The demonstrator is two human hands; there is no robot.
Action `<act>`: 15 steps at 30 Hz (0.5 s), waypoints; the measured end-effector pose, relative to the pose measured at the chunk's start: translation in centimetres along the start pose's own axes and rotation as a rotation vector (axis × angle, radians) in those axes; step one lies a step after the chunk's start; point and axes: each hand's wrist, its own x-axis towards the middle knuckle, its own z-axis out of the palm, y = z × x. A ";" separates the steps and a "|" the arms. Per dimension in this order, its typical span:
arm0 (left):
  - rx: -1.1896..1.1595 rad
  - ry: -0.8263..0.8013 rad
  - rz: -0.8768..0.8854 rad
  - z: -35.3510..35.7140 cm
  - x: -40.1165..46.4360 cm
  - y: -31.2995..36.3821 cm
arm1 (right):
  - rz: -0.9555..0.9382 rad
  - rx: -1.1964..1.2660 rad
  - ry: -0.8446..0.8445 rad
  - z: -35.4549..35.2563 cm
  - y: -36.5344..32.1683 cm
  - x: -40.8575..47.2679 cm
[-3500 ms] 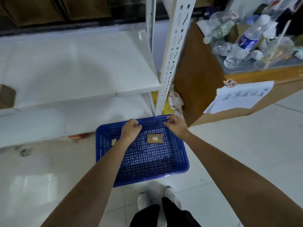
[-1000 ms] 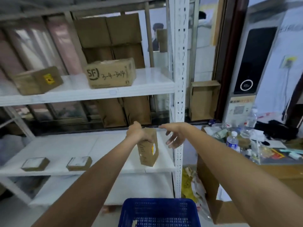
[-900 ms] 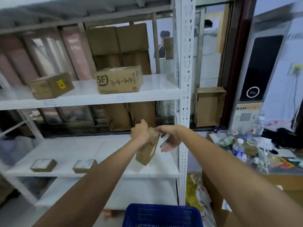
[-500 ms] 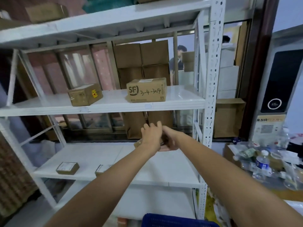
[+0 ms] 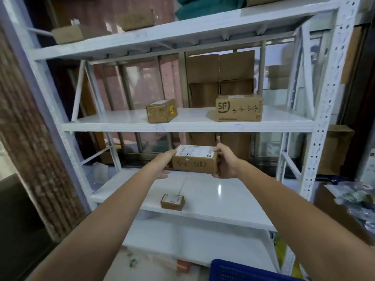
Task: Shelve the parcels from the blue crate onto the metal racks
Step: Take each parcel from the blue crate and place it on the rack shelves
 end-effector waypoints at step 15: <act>-0.531 0.215 0.087 -18.7 4.6 0.8 | -0.289 -0.007 0.071 21.9 -2.4 13.0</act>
